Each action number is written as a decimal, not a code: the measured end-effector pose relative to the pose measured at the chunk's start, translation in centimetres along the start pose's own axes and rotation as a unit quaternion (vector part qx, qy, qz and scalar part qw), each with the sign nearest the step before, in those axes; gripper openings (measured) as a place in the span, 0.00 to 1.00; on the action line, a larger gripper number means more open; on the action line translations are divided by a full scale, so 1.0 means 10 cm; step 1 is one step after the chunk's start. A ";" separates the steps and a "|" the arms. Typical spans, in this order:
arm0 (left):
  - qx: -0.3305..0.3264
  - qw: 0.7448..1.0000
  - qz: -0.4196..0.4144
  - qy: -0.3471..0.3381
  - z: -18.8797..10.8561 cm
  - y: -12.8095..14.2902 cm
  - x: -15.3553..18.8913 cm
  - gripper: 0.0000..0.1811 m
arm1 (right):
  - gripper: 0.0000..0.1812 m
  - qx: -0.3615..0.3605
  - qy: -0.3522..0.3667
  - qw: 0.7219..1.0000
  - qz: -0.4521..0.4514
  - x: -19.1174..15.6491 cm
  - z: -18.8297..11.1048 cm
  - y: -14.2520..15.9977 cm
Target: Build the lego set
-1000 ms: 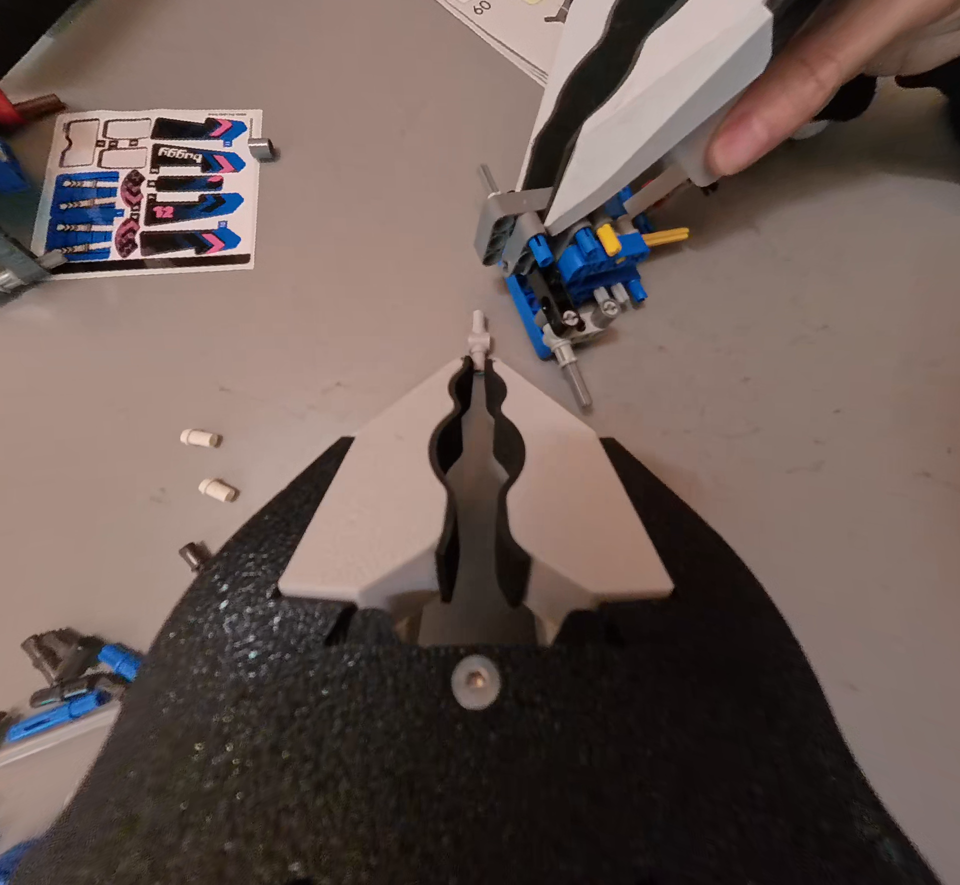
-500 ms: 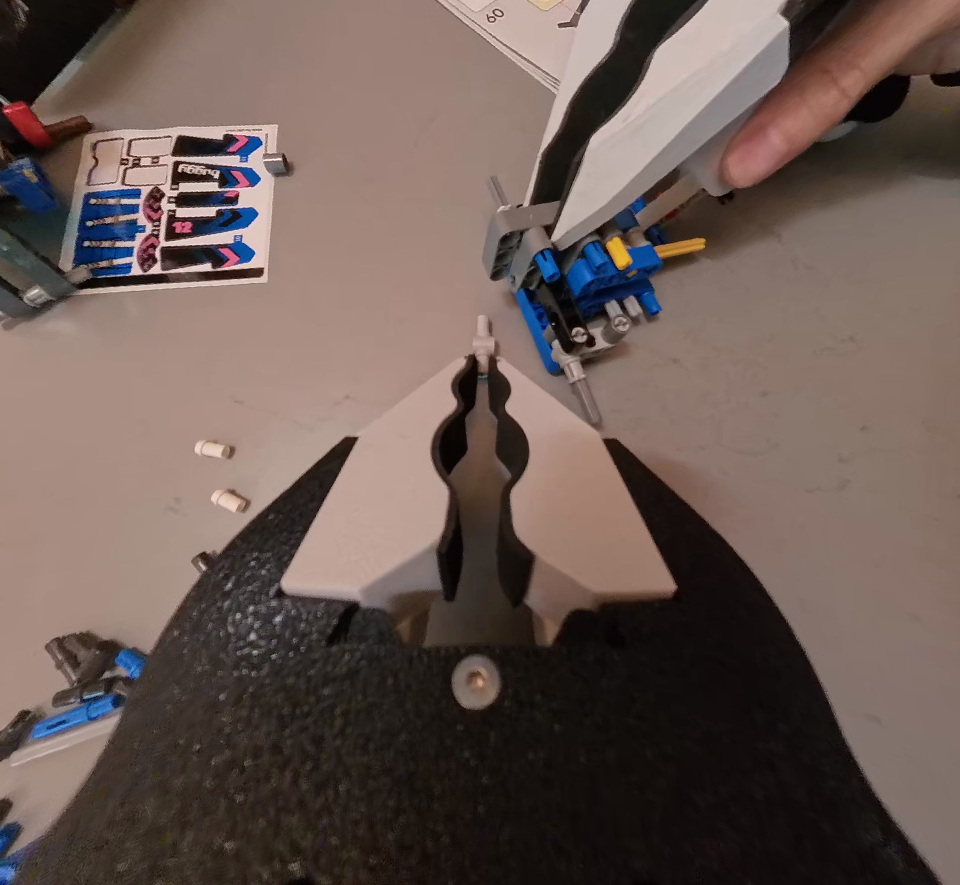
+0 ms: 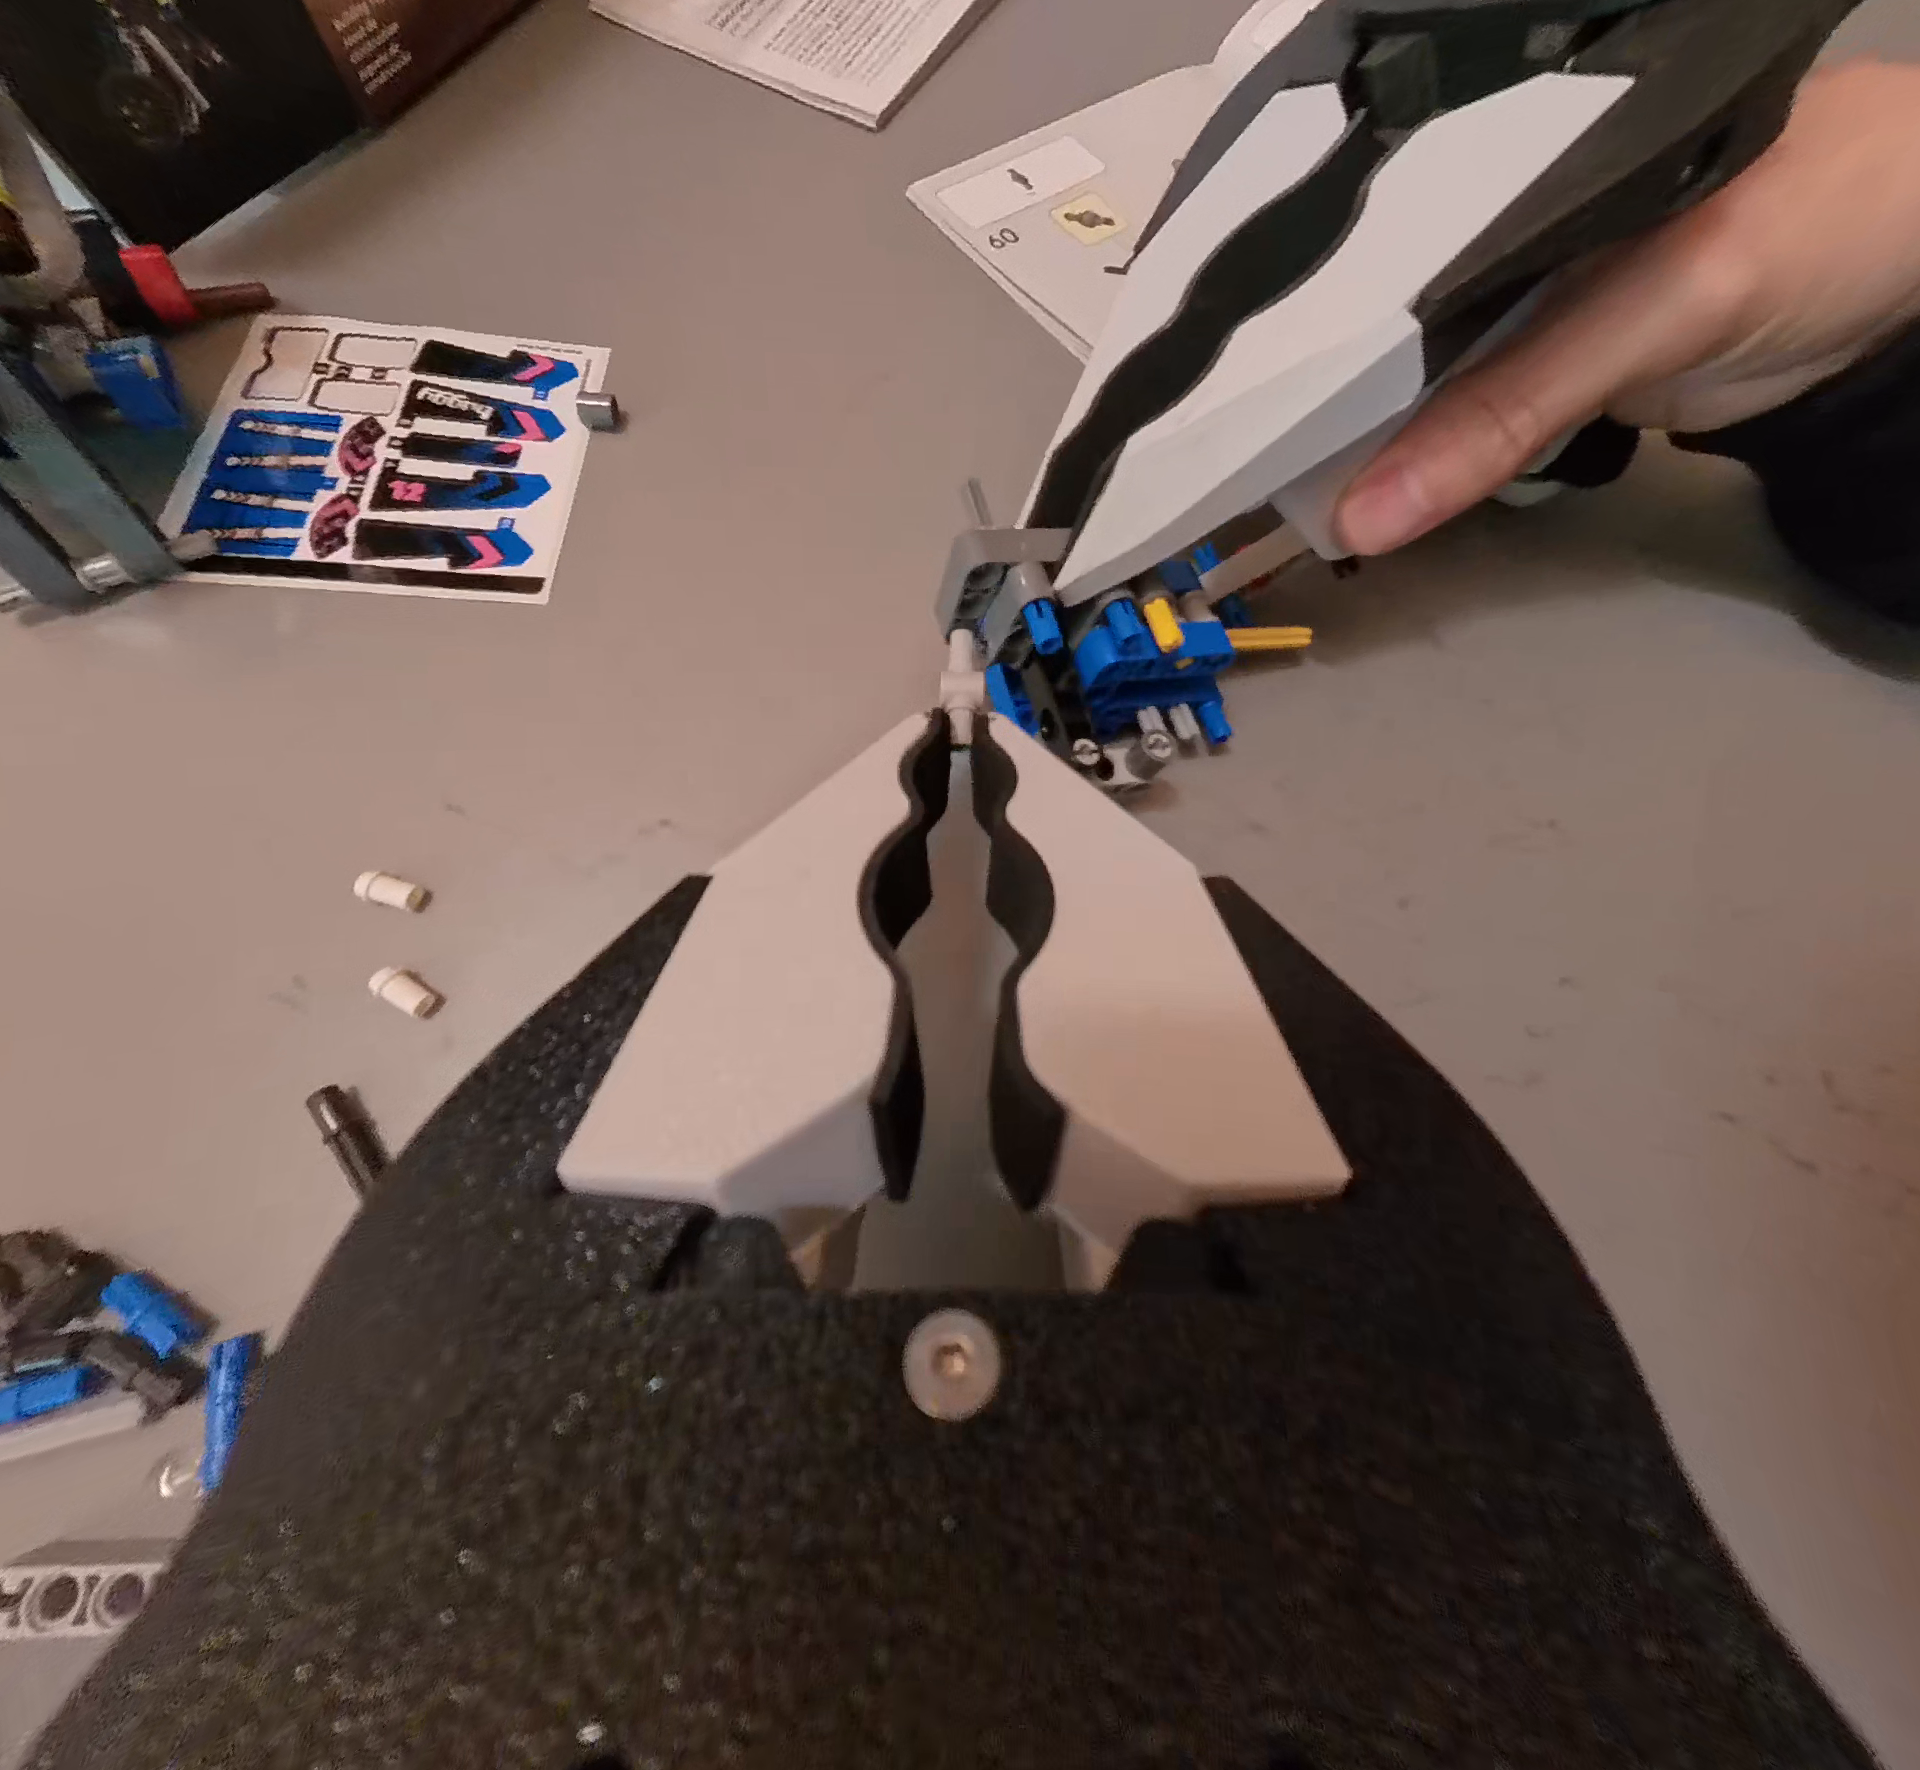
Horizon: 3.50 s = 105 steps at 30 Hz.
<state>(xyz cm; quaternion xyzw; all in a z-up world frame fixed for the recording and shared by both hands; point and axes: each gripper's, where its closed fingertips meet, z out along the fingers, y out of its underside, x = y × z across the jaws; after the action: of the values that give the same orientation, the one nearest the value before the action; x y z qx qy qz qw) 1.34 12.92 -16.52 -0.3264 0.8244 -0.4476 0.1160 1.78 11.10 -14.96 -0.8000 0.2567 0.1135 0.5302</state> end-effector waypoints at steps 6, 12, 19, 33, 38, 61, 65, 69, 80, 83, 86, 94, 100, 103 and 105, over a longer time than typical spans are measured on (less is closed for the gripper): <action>-0.008 1.000 -0.003 -0.007 0.02 0.02 0.00 0.01 | 0.05 -0.001 -0.005 1.000 0.005 0.00 0.00 0.00; 0.001 1.000 -0.005 -0.020 0.02 -0.02 0.00 0.01 | 0.05 0.001 0.006 1.000 -0.002 0.01 0.01 -0.01; -0.004 0.997 0.048 -0.055 0.03 -0.03 -0.01 0.01 | 0.05 0.002 0.011 1.000 -0.006 0.01 0.01 -0.01; 0.019 0.999 -0.002 -0.031 0.02 -0.07 -0.03 0.01 | 0.05 -0.001 0.005 1.000 -0.002 0.02 0.01 -0.01; 0.008 0.998 0.036 -0.046 0.03 -0.04 -0.04 0.01 | 0.05 -0.002 -0.007 1.000 0.013 0.02 0.01 -0.01; 0.028 0.983 0.136 -0.121 0.03 -0.14 -0.03 0.01 | 0.05 0.004 -0.076 0.991 0.106 0.03 -0.01 -0.02; 0.043 0.970 0.195 -0.137 0.02 -0.17 -0.03 0.01 | 0.05 0.005 -0.089 0.990 0.111 0.02 -0.01 -0.02; 0.051 0.945 0.285 -0.150 0.03 -0.17 -0.03 0.01 | 0.05 0.004 -0.091 0.989 0.115 0.02 -0.02 -0.02; 0.068 0.939 0.323 -0.100 0.04 -0.18 -0.07 0.01 | 0.07 -0.010 -0.099 0.991 0.088 -0.03 -0.05 0.01; 0.070 0.939 0.327 -0.083 0.04 -0.19 -0.10 0.01 | 0.17 0.001 -0.017 0.998 0.055 0.10 -0.15 -0.09; 0.077 0.941 0.323 -0.061 0.06 -0.23 -0.12 0.01 | 0.24 -0.012 0.062 0.998 0.023 0.25 -0.21 -0.15; 0.081 0.933 0.350 -0.039 0.09 -0.29 -0.20 0.01 | 0.18 -0.078 0.065 0.994 0.047 0.26 -0.07 -0.17; 0.049 0.930 0.363 -0.038 0.12 -0.13 -0.15 0.01 | 0.10 -0.115 0.045 0.989 0.086 0.21 0.04 -0.12; 0.040 0.926 0.374 -0.045 0.13 -0.10 -0.16 0.01 | 0.10 -0.126 0.035 0.986 0.102 0.22 0.09 -0.13; 0.037 0.930 0.364 -0.035 0.14 -0.09 -0.14 0.01 | 0.13 -0.138 0.044 0.985 0.093 0.22 0.09 -0.14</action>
<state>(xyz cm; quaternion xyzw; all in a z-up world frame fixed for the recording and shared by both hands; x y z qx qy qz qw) 3.46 12.51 -16.77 -0.0148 0.8652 -0.3930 0.3112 4.49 11.69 -15.21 -0.8424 0.3353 0.1613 0.3897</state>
